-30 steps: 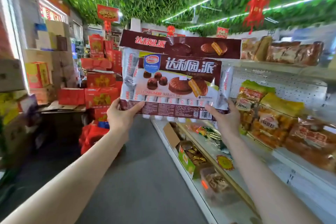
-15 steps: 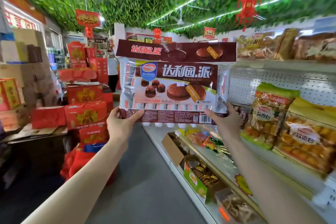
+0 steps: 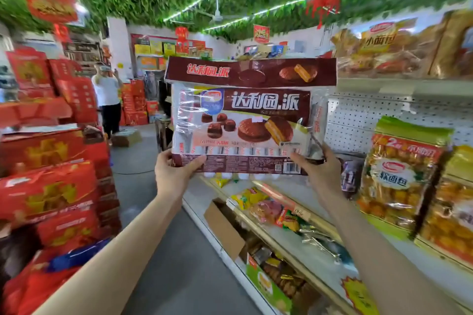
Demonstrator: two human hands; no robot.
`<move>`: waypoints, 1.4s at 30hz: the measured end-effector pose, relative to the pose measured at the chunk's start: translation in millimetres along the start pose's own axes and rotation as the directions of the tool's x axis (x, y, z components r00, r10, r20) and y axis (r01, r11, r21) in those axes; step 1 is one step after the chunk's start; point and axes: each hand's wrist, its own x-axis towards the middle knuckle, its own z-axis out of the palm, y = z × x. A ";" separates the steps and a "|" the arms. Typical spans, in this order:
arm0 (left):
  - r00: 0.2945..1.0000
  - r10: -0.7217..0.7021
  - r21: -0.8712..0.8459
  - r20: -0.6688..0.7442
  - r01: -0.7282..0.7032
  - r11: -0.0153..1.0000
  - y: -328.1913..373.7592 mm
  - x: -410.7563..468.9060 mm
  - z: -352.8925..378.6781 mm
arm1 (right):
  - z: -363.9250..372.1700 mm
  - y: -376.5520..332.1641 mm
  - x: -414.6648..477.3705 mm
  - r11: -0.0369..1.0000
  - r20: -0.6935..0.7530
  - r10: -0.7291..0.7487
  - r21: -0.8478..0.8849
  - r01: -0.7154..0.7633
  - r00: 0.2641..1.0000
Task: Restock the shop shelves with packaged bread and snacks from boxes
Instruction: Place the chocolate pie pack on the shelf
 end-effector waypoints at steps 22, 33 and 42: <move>0.692 -0.183 0.101 0.698 0.159 0.982 -207.4 273.5 224.6 | 69.4 167.9 163.1 0.969 -0.531 0.103 -0.138 -0.206 0.841; 0.608 -0.284 0.302 0.741 0.076 0.950 -290.8 278.5 319.4 | 31.2 246.3 198.3 0.935 -0.600 0.212 -0.104 -0.338 0.771; 0.525 -0.365 0.369 0.769 0.101 0.924 -335.5 285.0 369.7 | 17.7 279.4 218.9 0.888 -0.658 0.254 -0.132 -0.441 0.709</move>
